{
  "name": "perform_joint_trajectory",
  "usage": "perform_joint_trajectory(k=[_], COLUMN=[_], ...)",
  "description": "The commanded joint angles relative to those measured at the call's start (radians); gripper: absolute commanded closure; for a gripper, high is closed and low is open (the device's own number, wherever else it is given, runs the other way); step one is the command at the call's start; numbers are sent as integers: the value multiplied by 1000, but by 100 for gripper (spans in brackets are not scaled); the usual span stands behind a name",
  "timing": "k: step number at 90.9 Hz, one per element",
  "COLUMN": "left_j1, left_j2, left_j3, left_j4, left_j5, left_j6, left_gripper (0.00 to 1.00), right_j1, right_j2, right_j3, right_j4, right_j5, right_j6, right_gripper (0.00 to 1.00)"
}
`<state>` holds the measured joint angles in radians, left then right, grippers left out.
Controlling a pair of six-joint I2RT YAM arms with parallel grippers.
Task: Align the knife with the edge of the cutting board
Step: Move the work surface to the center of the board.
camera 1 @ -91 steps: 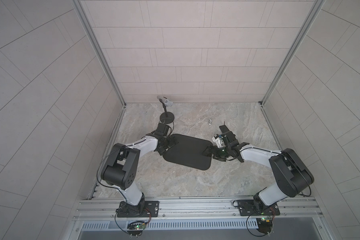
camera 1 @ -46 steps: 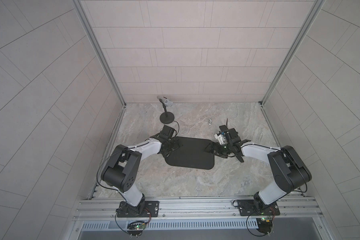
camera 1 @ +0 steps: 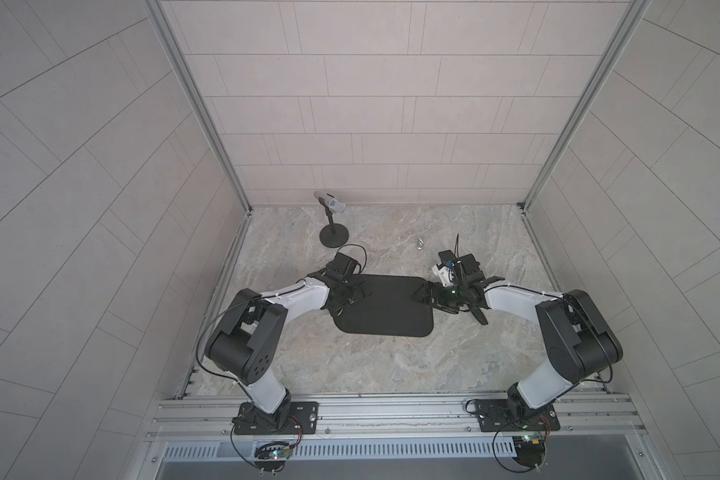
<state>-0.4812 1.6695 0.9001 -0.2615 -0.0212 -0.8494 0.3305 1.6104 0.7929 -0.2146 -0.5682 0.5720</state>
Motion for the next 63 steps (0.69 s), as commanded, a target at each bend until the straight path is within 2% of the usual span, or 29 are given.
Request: perform_joint_trajectory(k=[1, 63], left_j1=[-41, -128], left_j2=[82, 139], left_j3=[-32, 28], left_j4=[-81, -67], left_j5=[92, 107], left_j6=[-38, -77], left_gripper=[0, 0], right_j1=[-1, -66], right_j2=[21, 18], right_j3=[-43, -33], right_j4=[-120, -154], right_j5=[61, 49], right_j6=[-15, -60], right_gripper=[0, 0])
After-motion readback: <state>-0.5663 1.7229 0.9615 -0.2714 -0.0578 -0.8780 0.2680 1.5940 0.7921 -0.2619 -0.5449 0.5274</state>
